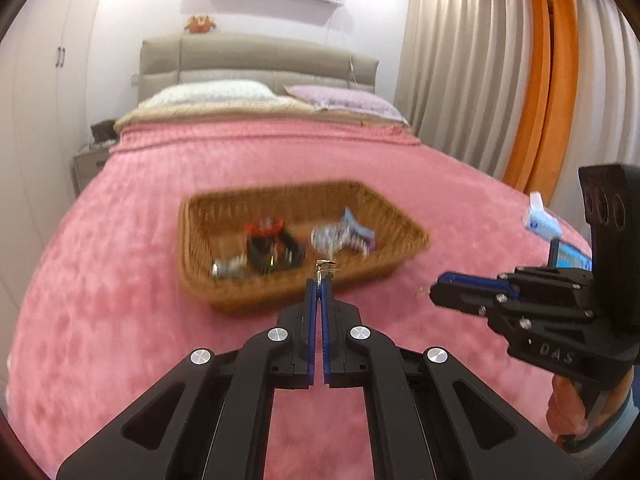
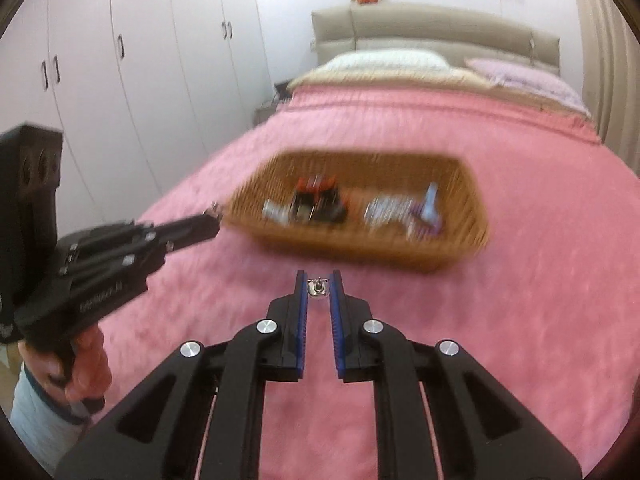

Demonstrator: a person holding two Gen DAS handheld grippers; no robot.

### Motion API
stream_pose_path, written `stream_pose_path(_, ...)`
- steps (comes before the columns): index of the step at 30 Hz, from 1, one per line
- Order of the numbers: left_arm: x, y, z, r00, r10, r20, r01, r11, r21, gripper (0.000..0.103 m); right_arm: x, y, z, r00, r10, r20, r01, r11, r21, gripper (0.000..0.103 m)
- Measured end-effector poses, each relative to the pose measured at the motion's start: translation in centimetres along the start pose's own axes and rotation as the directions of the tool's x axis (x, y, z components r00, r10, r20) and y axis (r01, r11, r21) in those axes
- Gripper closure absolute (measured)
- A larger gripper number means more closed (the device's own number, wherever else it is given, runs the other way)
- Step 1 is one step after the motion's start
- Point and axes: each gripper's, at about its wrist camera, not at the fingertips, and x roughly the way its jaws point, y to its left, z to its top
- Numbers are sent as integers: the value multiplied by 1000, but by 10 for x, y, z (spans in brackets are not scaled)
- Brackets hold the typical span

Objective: Organize jewelry

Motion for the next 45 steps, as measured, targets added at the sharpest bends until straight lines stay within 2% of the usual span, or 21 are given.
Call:
stream_pose_path(4,16,-1,31,999,37,34,-35,998,-43,103,6,-8,42,994,-64,83,68,997,-36,94)
stream_pose_path(6,33,4,44,998,46,36,-42,995,-93,103,16,-17,55,991,-87,101,91,995,-32,94)
stream_pose_path(8,48,8,53,998,50,29,-45,991,-126,103,32,-29,71,992,-79,102,80,997,-5,94)
stream_pose_path(10,68,13,61,998,60,15,-57,987,-153,103,50,-43,82,994,-70,83,68,997,28,94)
stream_pose_path(13,96,12,64,991,134,-16,-135,983,-123,103,86,-60,89,998,-62,30,60,996,62,94)
stream_pose_path(17,124,16,56,991,121,-62,-128,984,-126,103,134,-87,85,998,-34,-61,42,989,142,94)
stream_pose_path(23,143,26,44,990,85,-111,-101,985,-141,102,155,-97,72,994,-32,-102,49,985,166,94)
stream_pose_path(25,143,28,42,991,81,-110,-97,984,-147,95,159,-100,72,995,-8,-103,27,982,186,92)
stream_pose_path(26,141,30,42,992,74,-105,-90,984,-155,82,158,-102,72,995,6,-99,14,980,198,85)
stream_pose_path(27,139,30,42,993,71,-97,-86,983,-161,72,157,-104,73,995,10,-95,10,979,205,72)
stream_pose_path(29,128,32,45,996,66,-66,-77,982,-173,68,149,-103,74,998,0,-69,14,979,203,61)
stream_pose_path(31,119,32,48,997,59,-46,-66,981,-181,66,136,-98,75,999,-4,-41,12,982,188,61)
stream_pose_path(37,64,26,53,994,83,70,-68,978,-197,48,86,-83,75,999,-14,39,8,987,160,60)
stream_pose_path(39,43,19,52,989,105,102,-86,981,-174,32,63,-73,70,997,-28,76,17,990,139,52)
stream_pose_path(43,-5,2,45,966,183,180,-163,979,-124,20,27,-50,61,990,-42,138,29,995,95,47)
stream_pose_path(45,-25,-6,40,951,218,217,-199,974,-106,15,9,-36,50,984,-76,164,67,996,59,40)
